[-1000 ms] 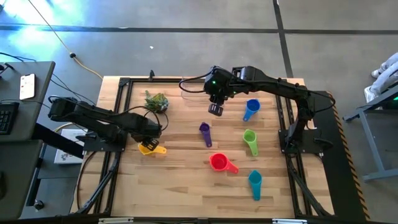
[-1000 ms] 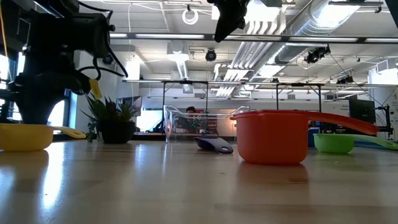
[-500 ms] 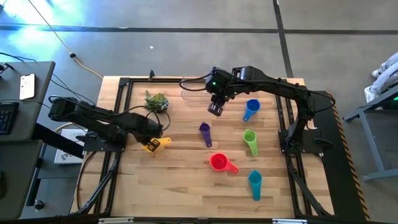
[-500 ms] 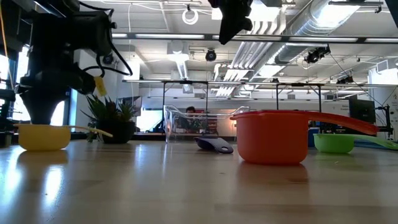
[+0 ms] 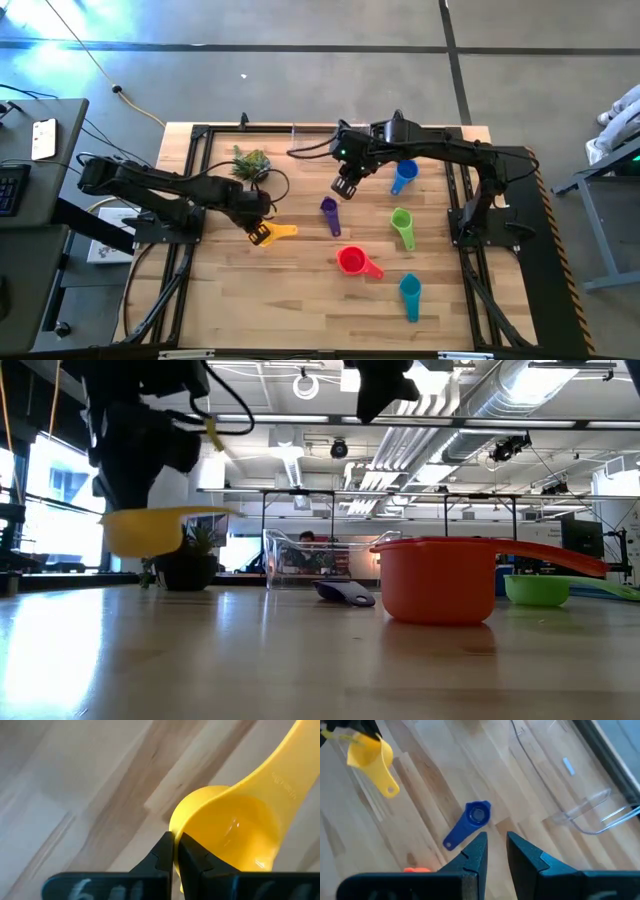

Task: Nest measuring cups in basket
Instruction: Move the yellow measuring cup to the center of the table

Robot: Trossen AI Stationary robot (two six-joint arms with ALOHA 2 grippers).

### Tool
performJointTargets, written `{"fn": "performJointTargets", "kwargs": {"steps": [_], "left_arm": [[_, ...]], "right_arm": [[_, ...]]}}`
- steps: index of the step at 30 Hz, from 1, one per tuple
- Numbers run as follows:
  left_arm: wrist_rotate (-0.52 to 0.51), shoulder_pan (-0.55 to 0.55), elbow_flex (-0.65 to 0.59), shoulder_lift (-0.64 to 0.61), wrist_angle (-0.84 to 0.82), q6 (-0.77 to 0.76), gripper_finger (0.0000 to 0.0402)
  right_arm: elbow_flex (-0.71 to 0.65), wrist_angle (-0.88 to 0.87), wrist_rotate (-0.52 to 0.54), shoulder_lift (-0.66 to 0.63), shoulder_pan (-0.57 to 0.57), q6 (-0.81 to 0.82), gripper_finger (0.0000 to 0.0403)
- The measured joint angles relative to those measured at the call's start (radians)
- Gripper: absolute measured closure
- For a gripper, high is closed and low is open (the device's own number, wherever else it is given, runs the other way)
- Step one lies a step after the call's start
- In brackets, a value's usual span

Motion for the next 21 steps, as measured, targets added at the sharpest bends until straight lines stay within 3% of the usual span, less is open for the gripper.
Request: {"fn": "performJointTargets", "kwargs": {"steps": [9, 17, 21], "left_arm": [[0.0, 0.0, 0.133, 0.069, 0.021, 0.162, 0.0399], [-0.002, 0.0, 0.312, 0.225, 0.022, 0.327, 0.04], [-0.002, 0.0, 0.39, 0.289, 0.02, 0.381, 0.0399]], "right_arm": [[0.0, 0.004, 0.137, -0.046, 0.067, 0.16, 0.0339], [0.0, 0.007, 0.317, -0.129, 0.092, 0.325, 0.0339], [0.0, -0.018, 0.314, -0.148, 0.091, 0.402, 0.0339]]}}
